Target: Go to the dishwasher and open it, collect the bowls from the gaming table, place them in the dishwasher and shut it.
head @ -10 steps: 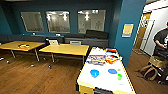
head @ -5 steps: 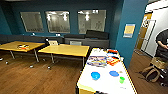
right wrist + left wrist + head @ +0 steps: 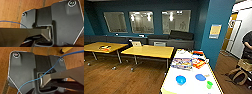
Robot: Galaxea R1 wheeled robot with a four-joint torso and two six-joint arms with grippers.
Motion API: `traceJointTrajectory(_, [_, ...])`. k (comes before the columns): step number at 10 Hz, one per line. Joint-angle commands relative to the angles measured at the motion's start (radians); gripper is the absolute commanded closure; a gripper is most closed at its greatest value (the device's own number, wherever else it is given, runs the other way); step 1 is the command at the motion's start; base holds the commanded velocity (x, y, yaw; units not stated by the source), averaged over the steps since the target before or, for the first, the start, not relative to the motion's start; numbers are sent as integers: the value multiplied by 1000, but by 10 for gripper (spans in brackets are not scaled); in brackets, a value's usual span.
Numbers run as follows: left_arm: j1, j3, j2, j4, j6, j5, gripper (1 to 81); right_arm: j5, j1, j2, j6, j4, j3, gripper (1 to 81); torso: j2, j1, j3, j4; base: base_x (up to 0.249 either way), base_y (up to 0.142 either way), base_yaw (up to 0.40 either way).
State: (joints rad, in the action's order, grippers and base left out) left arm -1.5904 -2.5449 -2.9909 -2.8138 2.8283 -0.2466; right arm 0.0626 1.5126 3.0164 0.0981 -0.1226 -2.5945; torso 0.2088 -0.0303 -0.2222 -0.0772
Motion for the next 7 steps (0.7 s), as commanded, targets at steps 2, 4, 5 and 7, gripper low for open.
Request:
traceJointTrajectory(2, [36,20,9,-66,52,-74,10,-44,-50,-14,0,1,21,10,0,0,0,0,146,0,0])
traceJointTrajectory(4, [36,105,63,-66,52,-80,10,-43,-50,-87,0,4,123,10,-1,-2,0,0,0,0,0])
traceJointTrajectory(5, [34,200,119,-66,52,-83,10,-33,-48,-155,2,6,218,10,-1,-2,0,0,0,0,0])
traceJointTrajectory(7, [36,336,222,-66,52,-125,10,28,-42,-294,9,6,399,10,-1,-1,0,0,0,0,0])
